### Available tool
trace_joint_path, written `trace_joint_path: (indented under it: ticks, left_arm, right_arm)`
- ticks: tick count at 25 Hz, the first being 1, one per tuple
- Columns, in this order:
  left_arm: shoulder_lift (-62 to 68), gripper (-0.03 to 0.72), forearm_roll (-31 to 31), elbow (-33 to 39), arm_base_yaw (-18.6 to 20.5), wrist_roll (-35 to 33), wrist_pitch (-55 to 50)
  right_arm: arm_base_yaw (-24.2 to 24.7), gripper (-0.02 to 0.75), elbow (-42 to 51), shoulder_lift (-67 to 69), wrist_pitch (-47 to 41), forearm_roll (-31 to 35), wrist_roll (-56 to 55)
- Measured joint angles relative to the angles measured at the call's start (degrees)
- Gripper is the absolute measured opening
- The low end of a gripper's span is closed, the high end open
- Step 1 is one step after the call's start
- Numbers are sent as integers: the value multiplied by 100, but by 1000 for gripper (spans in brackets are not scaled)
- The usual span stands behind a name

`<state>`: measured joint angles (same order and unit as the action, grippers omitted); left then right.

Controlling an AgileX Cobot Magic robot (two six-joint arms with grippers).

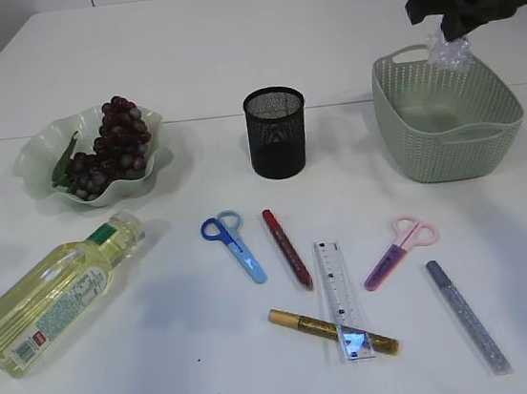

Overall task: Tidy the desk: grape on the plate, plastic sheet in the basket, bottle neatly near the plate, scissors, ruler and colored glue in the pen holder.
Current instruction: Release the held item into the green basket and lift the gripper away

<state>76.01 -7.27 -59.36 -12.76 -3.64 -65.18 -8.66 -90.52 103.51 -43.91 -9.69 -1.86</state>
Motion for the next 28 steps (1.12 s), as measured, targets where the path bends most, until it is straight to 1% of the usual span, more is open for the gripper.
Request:
trace_joint_path:
  ticks: [5,6,7,9,12,14,15,18,22,28]
  left_arm:
    - [0,361,0,0,0,0,0]
    - [0,361,0,0,0,0,0]
    - [0,361,0,0,0,0,0]
    - [0,361,-11,0,0,0,4]
    - [0,361,-11,0,0,0,4]
    - [0,361,-11,0,0,0,13]
    - [0,361,-11,0,0,0,38]
    - [0,361,-11,0,0,0,98]
    - [0,359,-11,0,0,0,194]
    - [0,359,28,0,0,0,532]
  right_arm:
    - [0,38,-596,890,9,-236,-193]
    - [0,54,-655,1037,9,-258,-260]
    - [0,89,-708,1164,9,-301,-343]
    - [0,204,-792,1342,23,-388,-504]
    - [0,458,-793,1426,23,-508,-711]
    - [0,557,-830,1426,23,-563,-791]
    - [0,579,-866,1426,-35,-562,-814]
    - [0,587,-962,1415,-342,-573,-844]
    - [0,585,-1046,1240,-1060,-544,-812]
    - [0,585,-1045,621,-2136,-391,-343]
